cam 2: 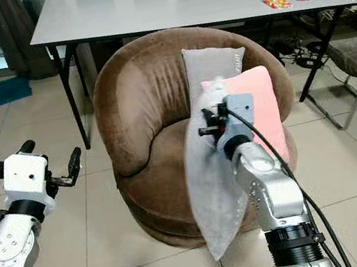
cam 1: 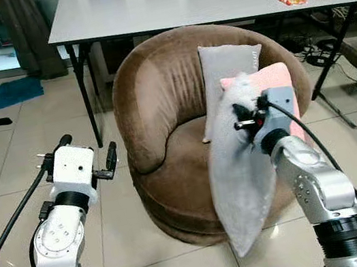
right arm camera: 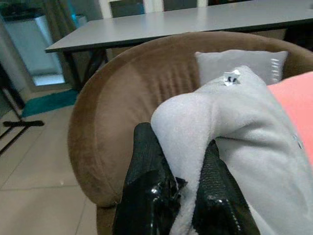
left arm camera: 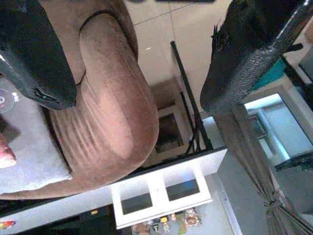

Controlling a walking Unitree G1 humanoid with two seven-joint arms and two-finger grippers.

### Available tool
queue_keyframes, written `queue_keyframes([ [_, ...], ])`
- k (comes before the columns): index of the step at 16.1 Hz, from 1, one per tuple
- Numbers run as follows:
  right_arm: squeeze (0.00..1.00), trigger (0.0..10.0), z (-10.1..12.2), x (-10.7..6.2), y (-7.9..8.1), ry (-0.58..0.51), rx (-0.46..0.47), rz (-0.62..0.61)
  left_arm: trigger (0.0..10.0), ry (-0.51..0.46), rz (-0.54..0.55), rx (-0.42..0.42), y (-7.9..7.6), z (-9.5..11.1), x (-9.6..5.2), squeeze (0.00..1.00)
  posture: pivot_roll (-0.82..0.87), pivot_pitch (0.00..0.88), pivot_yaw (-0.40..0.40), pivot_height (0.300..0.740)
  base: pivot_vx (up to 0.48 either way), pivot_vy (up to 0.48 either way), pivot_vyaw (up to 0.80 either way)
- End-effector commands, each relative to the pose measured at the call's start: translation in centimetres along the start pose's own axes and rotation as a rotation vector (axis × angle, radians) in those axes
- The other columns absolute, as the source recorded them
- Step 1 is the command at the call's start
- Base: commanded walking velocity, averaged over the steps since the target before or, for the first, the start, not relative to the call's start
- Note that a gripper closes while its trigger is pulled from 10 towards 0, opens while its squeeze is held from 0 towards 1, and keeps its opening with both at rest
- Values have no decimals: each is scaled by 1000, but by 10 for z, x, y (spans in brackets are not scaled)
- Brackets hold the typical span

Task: Move the pillow to the sofa from floor

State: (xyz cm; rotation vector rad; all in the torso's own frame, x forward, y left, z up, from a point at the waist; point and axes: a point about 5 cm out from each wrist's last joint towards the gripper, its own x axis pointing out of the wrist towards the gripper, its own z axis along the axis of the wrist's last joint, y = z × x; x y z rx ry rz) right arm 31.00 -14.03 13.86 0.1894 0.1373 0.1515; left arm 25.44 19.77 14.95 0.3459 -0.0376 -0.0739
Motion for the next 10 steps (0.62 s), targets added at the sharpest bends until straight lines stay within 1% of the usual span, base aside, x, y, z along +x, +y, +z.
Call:
queue_keyframes([
  [1, 0, 10000, 16, 1, 0, -76, 2, -1, 10000, -7, -12, -7, -2, 2, 1, 0, -12, 0, -87, 740, 244, 0, 0],
  [4, 0, 10000, 18, 1, 0, -88, -8, -3, 10000, -8, -19, -12, -2, 3, 1, 0, -15, 0, -83, 740, 259, 0, 0],
  [7, 0, 10000, 19, 1, 0, -92, -13, -7, 10000, -9, -24, -17, -2, 3, 1, 0, -15, 0, -83, 740, 276, 0, 800],
  [10, 0, 10000, 18, 1, 0, -93, -6, -10, 10000, -9, -28, -20, -2, 3, 1, 0, -16, 0, -81, 740, 281, 0, 0],
])
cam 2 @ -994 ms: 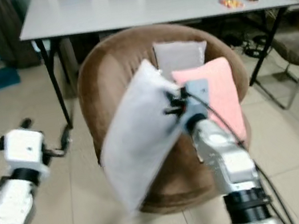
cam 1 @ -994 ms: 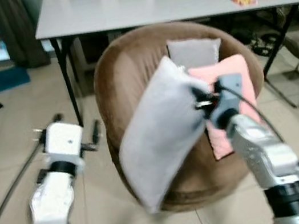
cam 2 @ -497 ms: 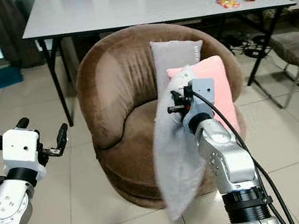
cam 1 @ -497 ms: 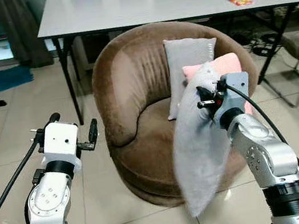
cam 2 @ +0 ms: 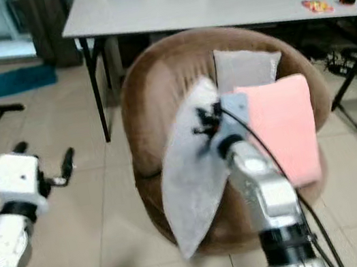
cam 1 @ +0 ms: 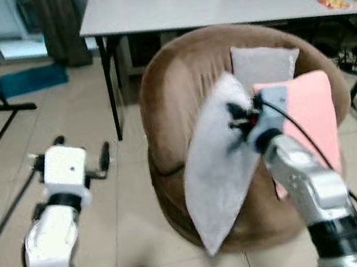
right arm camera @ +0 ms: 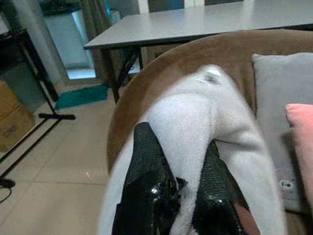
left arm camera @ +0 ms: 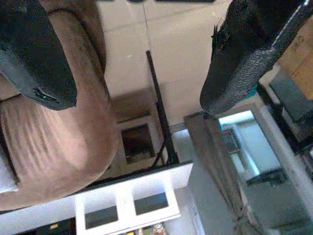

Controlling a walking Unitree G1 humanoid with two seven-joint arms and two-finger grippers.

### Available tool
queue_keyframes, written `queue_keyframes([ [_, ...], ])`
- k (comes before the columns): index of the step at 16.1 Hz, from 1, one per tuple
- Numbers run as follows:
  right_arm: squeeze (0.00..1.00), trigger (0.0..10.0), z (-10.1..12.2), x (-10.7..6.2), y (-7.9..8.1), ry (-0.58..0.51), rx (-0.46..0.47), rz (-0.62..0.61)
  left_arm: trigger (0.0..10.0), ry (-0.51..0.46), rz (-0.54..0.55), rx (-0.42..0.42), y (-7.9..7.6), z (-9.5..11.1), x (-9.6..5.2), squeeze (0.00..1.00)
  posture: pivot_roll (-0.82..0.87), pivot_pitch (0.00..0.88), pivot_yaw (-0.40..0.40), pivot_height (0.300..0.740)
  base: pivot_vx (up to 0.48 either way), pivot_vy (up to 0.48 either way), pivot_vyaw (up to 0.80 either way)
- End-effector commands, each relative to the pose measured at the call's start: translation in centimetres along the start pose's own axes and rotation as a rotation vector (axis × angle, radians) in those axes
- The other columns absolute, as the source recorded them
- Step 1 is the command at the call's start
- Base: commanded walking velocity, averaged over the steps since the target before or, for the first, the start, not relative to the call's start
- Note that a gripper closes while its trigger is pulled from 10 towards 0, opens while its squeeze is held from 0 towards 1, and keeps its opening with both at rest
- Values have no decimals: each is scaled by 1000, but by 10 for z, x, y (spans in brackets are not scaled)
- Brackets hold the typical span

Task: Move the pillow to the sofa from floor

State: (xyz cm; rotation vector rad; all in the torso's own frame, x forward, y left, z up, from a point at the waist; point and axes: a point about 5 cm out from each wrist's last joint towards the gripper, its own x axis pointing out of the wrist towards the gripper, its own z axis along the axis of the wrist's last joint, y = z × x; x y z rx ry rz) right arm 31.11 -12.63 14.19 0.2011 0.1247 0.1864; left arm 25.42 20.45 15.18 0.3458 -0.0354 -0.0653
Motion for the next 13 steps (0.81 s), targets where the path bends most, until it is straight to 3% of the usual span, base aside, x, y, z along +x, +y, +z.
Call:
queue_keyframes([
  [1, 0, 10000, 17, -3, -13, -83, -18, -43, 10000, -12, -38, -20, -10, 3, 1, 0, -17, 0, -80, 740, 281, 0, 0],
  [13, 0, 10000, 16, -3, -12, -79, -29, -35, 10000, -7, -52, -19, -12, 2, -1, 0, -17, 0, -84, 740, 287, 0, 0],
])
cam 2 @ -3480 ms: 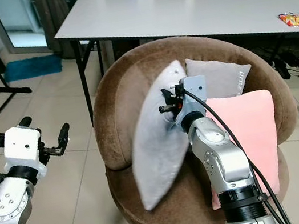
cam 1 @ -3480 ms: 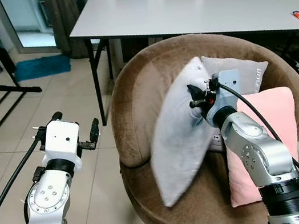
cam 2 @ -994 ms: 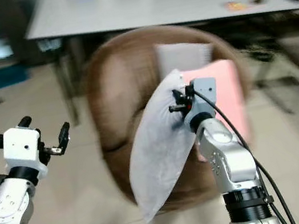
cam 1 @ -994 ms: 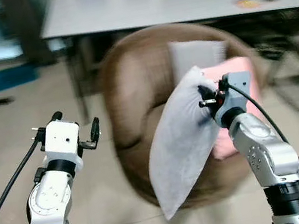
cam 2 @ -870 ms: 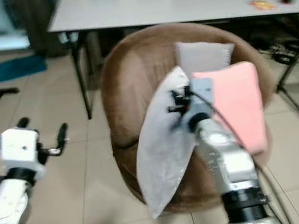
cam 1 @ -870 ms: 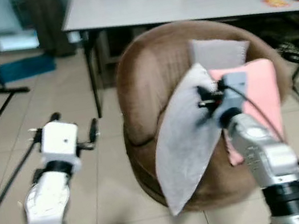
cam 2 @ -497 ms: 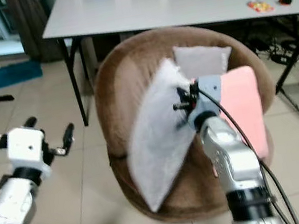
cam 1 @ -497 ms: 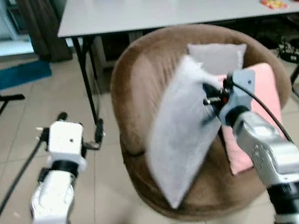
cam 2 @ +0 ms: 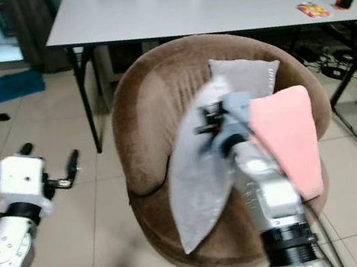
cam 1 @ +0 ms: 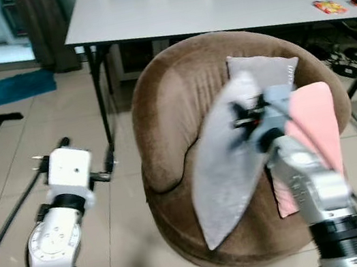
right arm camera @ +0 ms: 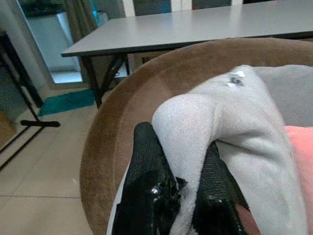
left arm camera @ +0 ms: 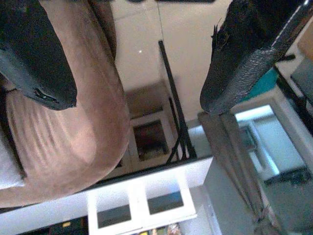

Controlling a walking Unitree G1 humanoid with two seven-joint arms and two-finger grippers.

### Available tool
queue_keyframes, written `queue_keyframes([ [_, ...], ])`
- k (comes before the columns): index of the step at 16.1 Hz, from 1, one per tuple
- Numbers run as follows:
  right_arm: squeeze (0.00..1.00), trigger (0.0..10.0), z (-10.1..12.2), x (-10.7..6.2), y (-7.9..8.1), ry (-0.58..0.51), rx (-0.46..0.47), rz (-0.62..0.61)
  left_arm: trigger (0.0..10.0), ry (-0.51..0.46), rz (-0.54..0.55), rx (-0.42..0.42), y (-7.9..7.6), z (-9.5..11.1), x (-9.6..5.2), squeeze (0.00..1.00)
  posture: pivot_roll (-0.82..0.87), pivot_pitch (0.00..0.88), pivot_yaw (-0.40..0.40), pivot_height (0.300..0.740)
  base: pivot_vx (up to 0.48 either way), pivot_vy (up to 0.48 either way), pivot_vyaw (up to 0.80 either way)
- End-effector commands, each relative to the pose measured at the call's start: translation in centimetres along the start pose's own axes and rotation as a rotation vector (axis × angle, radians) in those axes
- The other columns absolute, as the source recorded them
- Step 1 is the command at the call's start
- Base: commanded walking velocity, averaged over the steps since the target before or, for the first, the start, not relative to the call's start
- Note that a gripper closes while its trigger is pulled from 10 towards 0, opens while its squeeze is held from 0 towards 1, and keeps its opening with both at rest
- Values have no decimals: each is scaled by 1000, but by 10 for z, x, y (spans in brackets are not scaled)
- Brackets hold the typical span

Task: Move the pillow to the sofa from floor

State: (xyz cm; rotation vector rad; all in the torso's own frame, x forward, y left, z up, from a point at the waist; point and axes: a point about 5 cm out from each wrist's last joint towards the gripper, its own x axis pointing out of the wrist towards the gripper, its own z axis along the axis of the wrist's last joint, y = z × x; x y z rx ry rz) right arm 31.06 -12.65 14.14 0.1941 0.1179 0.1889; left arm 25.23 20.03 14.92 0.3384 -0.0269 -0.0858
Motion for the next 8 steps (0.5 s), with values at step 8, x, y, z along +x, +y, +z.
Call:
queue_keyframes([
  [8, 0, 10000, 18, 14, -2, -65, -44, 26, 10000, -3, -184, 30, -16, 2, -6, 0, 13, 0, -99, 740, 30, 0, 0],
])
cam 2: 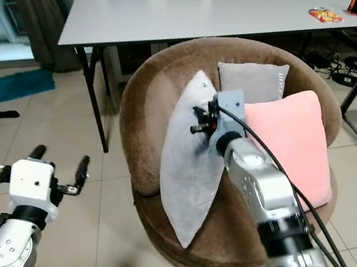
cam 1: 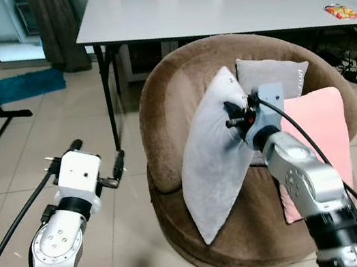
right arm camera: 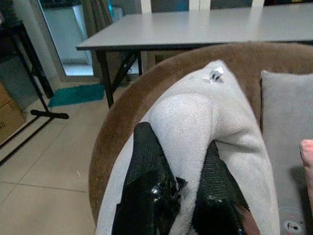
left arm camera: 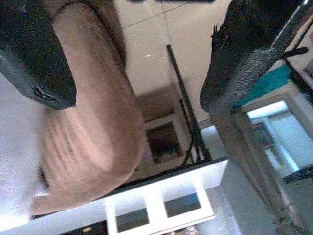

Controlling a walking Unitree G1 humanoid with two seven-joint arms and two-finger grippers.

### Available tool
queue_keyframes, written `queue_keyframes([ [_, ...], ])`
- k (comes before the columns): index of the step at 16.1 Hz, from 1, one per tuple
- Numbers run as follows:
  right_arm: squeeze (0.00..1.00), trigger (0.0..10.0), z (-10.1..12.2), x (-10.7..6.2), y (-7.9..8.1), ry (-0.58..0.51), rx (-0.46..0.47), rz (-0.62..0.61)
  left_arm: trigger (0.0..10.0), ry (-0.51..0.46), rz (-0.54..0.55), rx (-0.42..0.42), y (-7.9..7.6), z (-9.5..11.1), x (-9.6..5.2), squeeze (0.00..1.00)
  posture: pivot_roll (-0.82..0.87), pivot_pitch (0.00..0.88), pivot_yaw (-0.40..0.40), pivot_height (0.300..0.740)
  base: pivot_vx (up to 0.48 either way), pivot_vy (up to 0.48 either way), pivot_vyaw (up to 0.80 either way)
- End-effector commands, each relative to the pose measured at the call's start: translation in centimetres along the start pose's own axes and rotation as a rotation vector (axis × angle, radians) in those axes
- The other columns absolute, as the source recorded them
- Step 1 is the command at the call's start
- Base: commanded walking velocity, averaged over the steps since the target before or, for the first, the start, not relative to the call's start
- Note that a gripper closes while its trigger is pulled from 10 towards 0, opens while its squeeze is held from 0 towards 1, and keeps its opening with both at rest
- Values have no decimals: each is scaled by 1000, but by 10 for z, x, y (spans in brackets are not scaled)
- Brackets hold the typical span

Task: Move the pillow to the sofa from floor

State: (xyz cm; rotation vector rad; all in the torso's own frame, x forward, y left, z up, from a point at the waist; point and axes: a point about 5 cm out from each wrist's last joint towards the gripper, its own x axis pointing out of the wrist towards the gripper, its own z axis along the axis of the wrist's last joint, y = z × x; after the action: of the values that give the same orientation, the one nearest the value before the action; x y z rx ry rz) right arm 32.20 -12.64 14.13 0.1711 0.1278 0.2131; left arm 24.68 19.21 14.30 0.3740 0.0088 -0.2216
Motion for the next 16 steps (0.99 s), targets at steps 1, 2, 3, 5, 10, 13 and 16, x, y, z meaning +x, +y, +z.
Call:
queue_keyframes([
  [1, 0, 10000, 16, 5, 0, -75, -26, 7, 10000, -12, -77, -4, -8, 4, -1, 0, 13, 0, -99, 740, 0, 0, 0],
  [2, 0, 10000, 16, 8, 1, -70, -33, 6, 10000, 0, -130, -6, -11, 3, -3, 0, 24, 0, -106, 740, 0, 0, 0],
  [3, 0, 10000, 16, 14, 1, -70, -39, 2, 10000, 12, -181, -11, -13, 2, -5, 0, 30, 0, -103, 740, 0, 0, 0],
  [5, 0, 10000, 17, 25, 1, -70, -65, 23, 10000, 11, -256, -14, -16, 4, -7, 0, 37, 0, -100, 740, 0, 0, 0],
  [10, 0, 10000, 25, 59, -9, -52, -147, 25, 10000, 46, -480, -29, -26, 6, -12, 0, 34, 0, -65, 740, 0, 0, 0],
  [13, 0, 10000, 37, 69, -14, -56, -165, 1, 10000, 59, -527, -17, -28, 6, -16, 0, 25, 0, -37, 740, 0, 0, 0],
  [16, 0, 10000, 16, 71, -22, 64, -263, -31, 10000, 79, -570, -14, -32, 8, -19, 0, 62, 0, -39, 740, 0, 0, 0],
])
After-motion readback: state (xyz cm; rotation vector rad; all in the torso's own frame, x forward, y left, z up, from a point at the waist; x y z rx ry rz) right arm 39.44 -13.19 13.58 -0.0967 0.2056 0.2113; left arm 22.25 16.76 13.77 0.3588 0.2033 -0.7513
